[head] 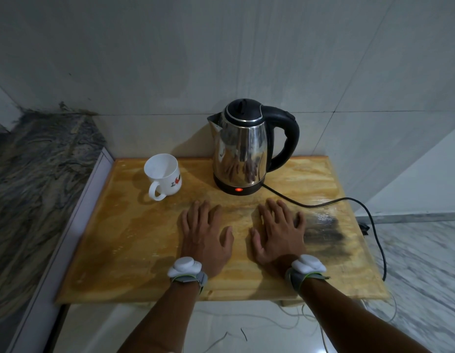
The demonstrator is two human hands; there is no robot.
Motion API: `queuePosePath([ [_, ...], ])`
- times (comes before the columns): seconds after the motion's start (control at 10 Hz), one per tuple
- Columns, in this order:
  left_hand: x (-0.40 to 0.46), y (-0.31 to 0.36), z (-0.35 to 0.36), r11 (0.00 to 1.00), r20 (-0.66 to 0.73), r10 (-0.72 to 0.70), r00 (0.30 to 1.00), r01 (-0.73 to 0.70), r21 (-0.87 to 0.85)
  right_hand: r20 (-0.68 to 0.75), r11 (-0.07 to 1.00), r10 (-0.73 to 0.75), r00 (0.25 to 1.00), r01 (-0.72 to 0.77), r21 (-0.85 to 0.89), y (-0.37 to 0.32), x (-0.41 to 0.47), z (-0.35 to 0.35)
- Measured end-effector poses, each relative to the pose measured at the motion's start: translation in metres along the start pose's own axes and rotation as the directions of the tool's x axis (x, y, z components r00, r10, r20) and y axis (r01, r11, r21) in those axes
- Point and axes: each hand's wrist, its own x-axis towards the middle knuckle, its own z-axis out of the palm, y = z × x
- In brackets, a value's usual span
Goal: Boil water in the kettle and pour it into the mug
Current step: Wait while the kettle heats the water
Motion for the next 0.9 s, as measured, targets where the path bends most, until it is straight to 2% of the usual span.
queuePosePath([
  [0.9,-0.0006,0.0029,-0.0053,1.000,0.007,-0.006,1.000,0.006,-0.011,-0.008,1.000,-0.012,1.000,0.012,-0.005,0.0025,-0.0007,0.0038],
])
